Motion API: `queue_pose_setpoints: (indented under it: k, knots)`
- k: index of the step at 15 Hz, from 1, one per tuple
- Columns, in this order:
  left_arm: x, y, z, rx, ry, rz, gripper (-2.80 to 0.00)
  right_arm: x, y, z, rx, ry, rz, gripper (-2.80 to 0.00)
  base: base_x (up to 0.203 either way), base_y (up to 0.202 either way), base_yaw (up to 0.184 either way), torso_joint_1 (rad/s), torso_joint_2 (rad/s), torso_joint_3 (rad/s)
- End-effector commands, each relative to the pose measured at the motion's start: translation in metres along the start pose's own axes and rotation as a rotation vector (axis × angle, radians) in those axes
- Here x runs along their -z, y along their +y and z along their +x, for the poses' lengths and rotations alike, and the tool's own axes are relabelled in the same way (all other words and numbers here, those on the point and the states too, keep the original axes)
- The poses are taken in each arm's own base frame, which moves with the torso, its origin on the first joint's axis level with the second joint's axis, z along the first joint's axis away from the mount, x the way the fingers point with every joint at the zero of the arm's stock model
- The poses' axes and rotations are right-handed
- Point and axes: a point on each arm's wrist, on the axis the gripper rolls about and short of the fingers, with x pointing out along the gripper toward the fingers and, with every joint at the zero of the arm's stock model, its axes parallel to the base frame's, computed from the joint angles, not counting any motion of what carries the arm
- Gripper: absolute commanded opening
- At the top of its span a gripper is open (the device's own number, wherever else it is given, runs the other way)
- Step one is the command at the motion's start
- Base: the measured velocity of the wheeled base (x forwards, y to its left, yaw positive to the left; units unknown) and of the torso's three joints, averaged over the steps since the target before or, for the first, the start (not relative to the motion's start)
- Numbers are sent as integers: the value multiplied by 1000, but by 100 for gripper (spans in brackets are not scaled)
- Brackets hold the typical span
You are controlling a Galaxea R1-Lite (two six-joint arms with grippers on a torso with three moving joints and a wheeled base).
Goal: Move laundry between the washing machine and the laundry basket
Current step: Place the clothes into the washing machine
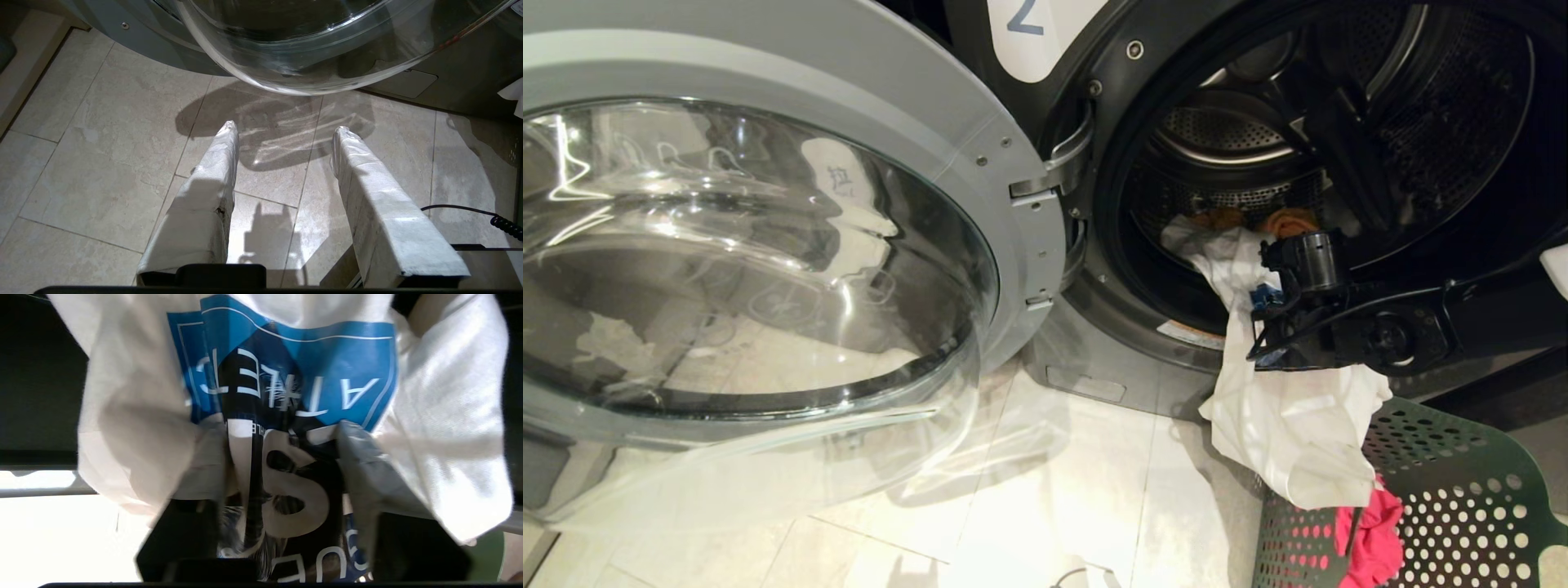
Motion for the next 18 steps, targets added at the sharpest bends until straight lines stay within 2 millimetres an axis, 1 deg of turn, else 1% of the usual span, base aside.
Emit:
queue_pose_setpoints:
  k: [1,4,7,9,10,12,14,16,18]
  knots:
    - [0,0,0,0,1,-1,-280,-6,-3,-8,-2,-21,12,-280,0,0,0,0,0,0]
    - [0,0,0,0,1,-1,-280,-14,-7,-17,-6,-46,19,-280,0,0,0,0,0,0]
    - [0,0,0,0,1,-1,-280,-29,-16,-35,-17,-96,42,-280,0,0,0,0,0,0]
    - [0,0,0,0,2,-1,-280,-44,-24,-55,-48,-152,61,-280,0,0,0,0,0,0]
    - [0,0,0,0,2,-1,-280,-52,-29,-68,-68,-181,73,-280,0,0,0,0,0,0]
    - [0,0,0,0,1,-1,-280,-62,-46,-101,-97,-221,87,-280,0,0,0,0,0,0]
    - [0,0,0,0,1,-1,-280,-63,-70,-138,-121,-246,96,-280,0,0,0,0,0,0]
    - [0,0,0,0,1,-1,-280,-53,-98,-176,-154,-283,111,-280,0,0,0,0,0,0]
    - [0,0,0,0,1,-1,-280,-37,-127,-222,-213,-353,124,-280,0,0,0,0,0,0]
